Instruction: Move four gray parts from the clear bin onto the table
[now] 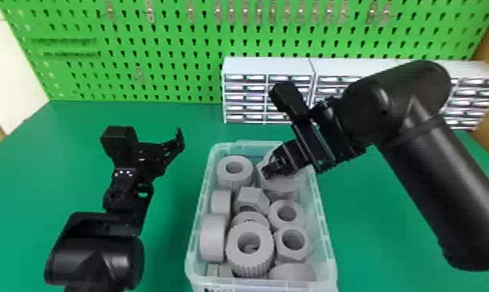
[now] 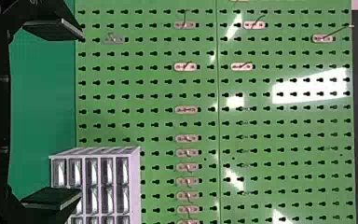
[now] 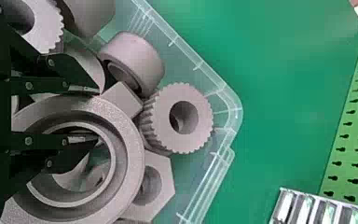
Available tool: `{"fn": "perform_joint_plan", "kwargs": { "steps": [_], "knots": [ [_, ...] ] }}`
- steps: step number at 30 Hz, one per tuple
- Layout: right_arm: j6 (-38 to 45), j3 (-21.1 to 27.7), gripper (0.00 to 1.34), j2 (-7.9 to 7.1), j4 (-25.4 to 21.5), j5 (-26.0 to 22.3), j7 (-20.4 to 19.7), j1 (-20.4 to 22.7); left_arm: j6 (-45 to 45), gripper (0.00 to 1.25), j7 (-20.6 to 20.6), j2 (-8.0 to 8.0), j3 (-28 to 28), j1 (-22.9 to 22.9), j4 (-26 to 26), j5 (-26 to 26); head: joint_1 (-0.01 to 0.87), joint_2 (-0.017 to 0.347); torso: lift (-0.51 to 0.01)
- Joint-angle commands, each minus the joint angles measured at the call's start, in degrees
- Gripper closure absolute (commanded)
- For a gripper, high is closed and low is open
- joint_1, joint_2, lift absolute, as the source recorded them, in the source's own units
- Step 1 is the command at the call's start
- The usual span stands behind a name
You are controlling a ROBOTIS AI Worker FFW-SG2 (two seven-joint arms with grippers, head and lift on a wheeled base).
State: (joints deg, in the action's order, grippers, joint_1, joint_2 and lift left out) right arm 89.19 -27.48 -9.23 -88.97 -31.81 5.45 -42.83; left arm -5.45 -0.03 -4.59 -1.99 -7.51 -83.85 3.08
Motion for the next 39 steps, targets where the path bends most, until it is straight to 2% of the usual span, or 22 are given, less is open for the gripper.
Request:
{"fn": "perform_joint_plan", "kwargs": {
  "steps": [1, 27, 39],
  "knots": [
    [0.9, 2.2, 1.09, 0.0, -1.8, 1.8, 0.0, 0.3, 0.0, 0.1, 0.0, -0.06, 0.2, 0.1, 0.0, 0.0, 0.693, 0.072, -0.052],
    [0.9, 16.8, 1.09, -1.14, -5.4, 13.7, 0.0, 4.0, 0.0, 0.1, 0.0, 0.02, -0.1, 0.1, 0.0, 0.0, 0.693, 0.072, -0.052],
    [0.9, 25.7, 1.09, -2.9, -7.4, 17.7, 0.0, 8.0, 0.0, 0.1, 0.7, 0.02, -0.5, 0.0, 0.0, 0.1, 0.693, 0.072, -0.052]
  ]
}}
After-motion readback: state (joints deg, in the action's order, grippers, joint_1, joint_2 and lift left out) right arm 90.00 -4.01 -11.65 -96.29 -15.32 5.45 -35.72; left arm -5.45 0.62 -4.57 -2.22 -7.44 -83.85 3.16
